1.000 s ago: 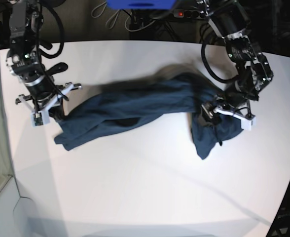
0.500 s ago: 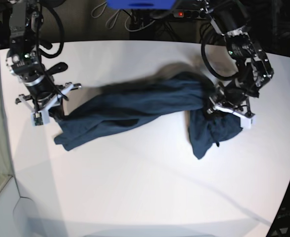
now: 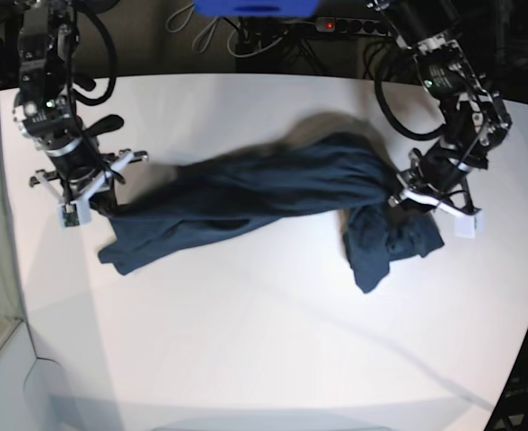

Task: Layout the t-shirt on the table in an organized manner, then fold the t-shirt properly
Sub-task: 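Lift the shirt with both grippers and lay it flat across the table, then drag the shirt edge away from the right gripper with the left gripper, then grasp the bunched sleeve area with the left gripper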

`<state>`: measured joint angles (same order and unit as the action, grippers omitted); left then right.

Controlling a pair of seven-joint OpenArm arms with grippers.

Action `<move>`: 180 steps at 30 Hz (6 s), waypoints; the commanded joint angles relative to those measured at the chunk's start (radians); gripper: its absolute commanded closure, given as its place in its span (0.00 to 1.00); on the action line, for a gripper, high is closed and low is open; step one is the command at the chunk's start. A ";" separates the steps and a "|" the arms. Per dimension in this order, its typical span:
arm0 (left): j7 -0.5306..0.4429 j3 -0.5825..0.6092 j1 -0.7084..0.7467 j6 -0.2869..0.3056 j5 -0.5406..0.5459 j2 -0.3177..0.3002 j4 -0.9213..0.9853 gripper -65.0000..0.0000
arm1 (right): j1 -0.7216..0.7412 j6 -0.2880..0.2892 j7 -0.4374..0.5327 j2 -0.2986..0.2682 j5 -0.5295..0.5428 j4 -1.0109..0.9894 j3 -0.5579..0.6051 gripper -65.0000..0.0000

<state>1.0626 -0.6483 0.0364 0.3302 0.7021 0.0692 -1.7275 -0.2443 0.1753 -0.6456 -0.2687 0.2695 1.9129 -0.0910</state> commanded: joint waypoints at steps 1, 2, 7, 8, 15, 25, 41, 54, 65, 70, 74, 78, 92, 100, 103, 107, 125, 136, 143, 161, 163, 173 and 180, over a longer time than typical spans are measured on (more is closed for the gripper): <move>-0.032 0.002 -0.022 0.013 0.049 -0.004 -0.059 0.99 | 0.021 -0.004 0.027 -0.011 0.001 0.023 -0.016 1.00; -0.032 0.000 -0.028 0.013 0.057 -0.006 -0.087 0.99 | 0.033 -0.004 0.022 -0.011 0.003 0.024 -0.034 1.00; -0.032 -0.032 -0.140 0.013 0.057 -0.042 -0.114 0.99 | 0.107 -0.004 0.022 -0.017 0.004 0.026 -0.082 1.00; -0.032 -0.032 -0.165 0.013 0.057 -0.052 -0.099 0.99 | 0.124 -0.004 0.022 -0.030 0.004 0.026 -0.082 1.00; -0.035 -0.001 -0.385 0.013 0.057 -0.147 0.159 0.99 | 0.283 -0.004 0.022 -0.054 0.003 0.027 -0.082 1.00; -0.129 0.014 -0.731 0.011 0.057 -0.187 0.659 0.98 | 0.537 -0.004 0.020 -0.057 0.000 -0.062 -0.072 1.00; -0.026 0.005 -0.521 0.011 0.250 -0.197 0.561 0.98 | 0.273 -0.004 0.028 -0.100 0.006 0.063 -0.079 1.00; -0.020 0.009 -0.002 0.011 0.400 -0.205 0.415 0.87 | -0.108 -0.003 0.020 0.015 0.004 0.046 -0.066 1.00; 0.032 0.005 0.132 0.013 0.440 -0.207 0.360 0.64 | -0.131 0.137 -0.184 0.013 0.003 0.046 -0.075 0.69; 0.063 0.003 0.198 0.013 0.557 -0.208 0.179 0.64 | -0.157 0.243 -0.178 0.030 0.003 0.052 -0.118 0.59; 0.067 0.003 0.233 0.011 0.591 -0.202 0.047 0.64 | -0.158 0.269 -0.178 0.036 0.003 0.052 -0.140 0.59; 0.067 0.011 0.250 0.011 0.588 -0.200 0.008 0.64 | -0.158 0.269 -0.181 0.036 0.003 0.053 -0.140 0.59; 0.058 -0.024 0.204 0.011 0.568 -0.228 0.156 0.18 | -0.158 0.270 -0.182 0.036 0.003 0.055 -0.134 0.59; 0.058 -0.020 0.144 0.011 0.442 -0.176 0.159 0.49 | -0.158 0.270 -0.179 0.036 0.003 0.049 -0.135 0.59; 0.058 -0.018 0.124 0.011 0.436 -0.151 0.165 0.61 | -0.155 0.270 -0.179 0.035 0.003 0.049 -0.135 0.59; 0.057 -0.018 0.104 0.011 0.426 -0.147 0.166 0.69 | -0.154 0.270 -0.179 0.033 0.001 0.047 -0.137 0.59; 0.067 -0.216 0.340 0.062 0.548 -0.153 0.005 1.00 | -0.131 0.270 -0.179 0.029 0.000 0.024 -0.138 0.59; 0.067 -0.298 0.560 0.368 0.526 -0.072 0.248 1.00 | -0.105 0.270 -0.176 0.016 0.003 -0.057 -0.137 0.59; 0.060 -0.299 0.507 0.368 0.281 -0.039 0.512 0.99 | -0.114 0.270 -0.176 0.018 0.006 -0.023 -0.137 0.58; 0.069 -0.288 0.567 0.368 0.232 -0.038 0.326 0.62 | -0.148 0.435 -0.184 0.041 0.003 0.101 -0.003 0.58; 0.064 -0.256 0.592 0.368 0.232 -0.038 0.263 0.49 | -0.146 0.435 -0.182 0.041 0.003 0.096 -0.003 0.58; 0.058 -0.126 0.613 0.368 0.095 -0.038 -0.022 0.46 | -0.145 0.435 -0.179 0.041 0.001 0.095 -0.003 0.58; 0.058 0.037 0.618 0.368 -0.135 -0.045 -0.282 0.45 | -0.145 0.435 -0.179 0.039 0.001 0.095 -0.003 0.58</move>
<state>1.1252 -0.6079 0.6395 0.6956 0.5659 0.0311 -1.9945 -0.3935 0.6025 -0.8448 -0.2192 0.2619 1.9934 -0.0906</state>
